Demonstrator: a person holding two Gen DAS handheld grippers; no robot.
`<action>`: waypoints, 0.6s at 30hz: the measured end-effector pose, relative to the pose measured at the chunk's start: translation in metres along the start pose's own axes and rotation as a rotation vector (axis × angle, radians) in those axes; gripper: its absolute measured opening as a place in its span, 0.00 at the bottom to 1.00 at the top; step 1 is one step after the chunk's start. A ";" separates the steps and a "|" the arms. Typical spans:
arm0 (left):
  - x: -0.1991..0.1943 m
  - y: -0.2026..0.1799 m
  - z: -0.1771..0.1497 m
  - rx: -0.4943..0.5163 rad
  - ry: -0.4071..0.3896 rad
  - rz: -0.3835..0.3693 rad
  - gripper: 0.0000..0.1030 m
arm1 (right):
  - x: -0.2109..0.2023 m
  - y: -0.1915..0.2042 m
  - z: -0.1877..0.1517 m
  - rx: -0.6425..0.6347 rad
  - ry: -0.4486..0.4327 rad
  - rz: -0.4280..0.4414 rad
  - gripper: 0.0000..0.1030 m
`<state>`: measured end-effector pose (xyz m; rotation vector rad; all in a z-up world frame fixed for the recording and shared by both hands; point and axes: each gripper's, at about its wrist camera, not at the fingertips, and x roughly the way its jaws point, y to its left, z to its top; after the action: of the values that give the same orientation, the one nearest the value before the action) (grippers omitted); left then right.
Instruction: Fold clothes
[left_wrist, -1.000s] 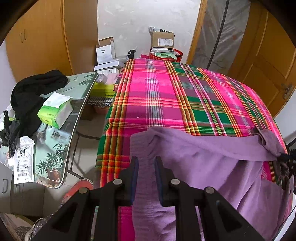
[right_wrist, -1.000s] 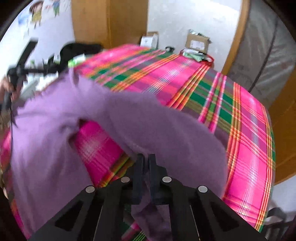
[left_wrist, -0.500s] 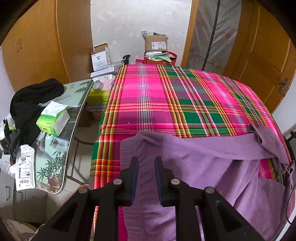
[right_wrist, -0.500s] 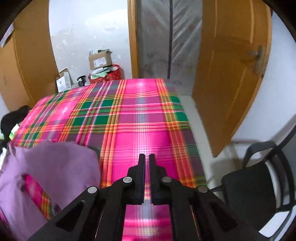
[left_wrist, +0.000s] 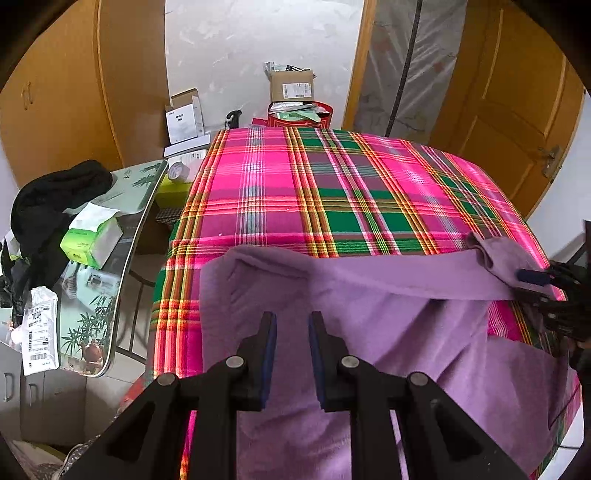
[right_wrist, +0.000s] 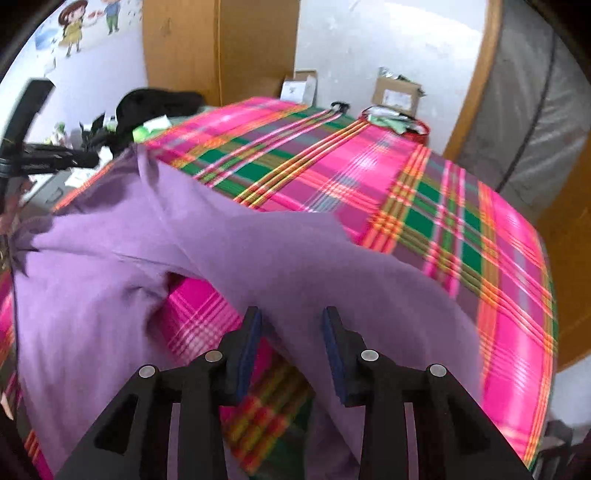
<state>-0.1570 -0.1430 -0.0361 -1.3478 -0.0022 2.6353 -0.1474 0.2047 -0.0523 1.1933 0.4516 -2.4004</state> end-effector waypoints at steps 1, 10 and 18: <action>-0.002 0.000 -0.002 0.004 -0.001 0.000 0.18 | 0.006 0.001 0.001 -0.006 0.011 -0.009 0.34; 0.003 0.005 -0.008 0.000 0.011 -0.008 0.18 | -0.011 -0.029 0.000 0.098 -0.041 0.044 0.02; 0.004 0.007 -0.009 -0.002 0.007 -0.017 0.18 | -0.058 -0.060 -0.002 0.149 -0.143 -0.075 0.02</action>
<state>-0.1528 -0.1505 -0.0452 -1.3509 -0.0151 2.6172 -0.1447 0.2704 -0.0007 1.0720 0.2813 -2.6024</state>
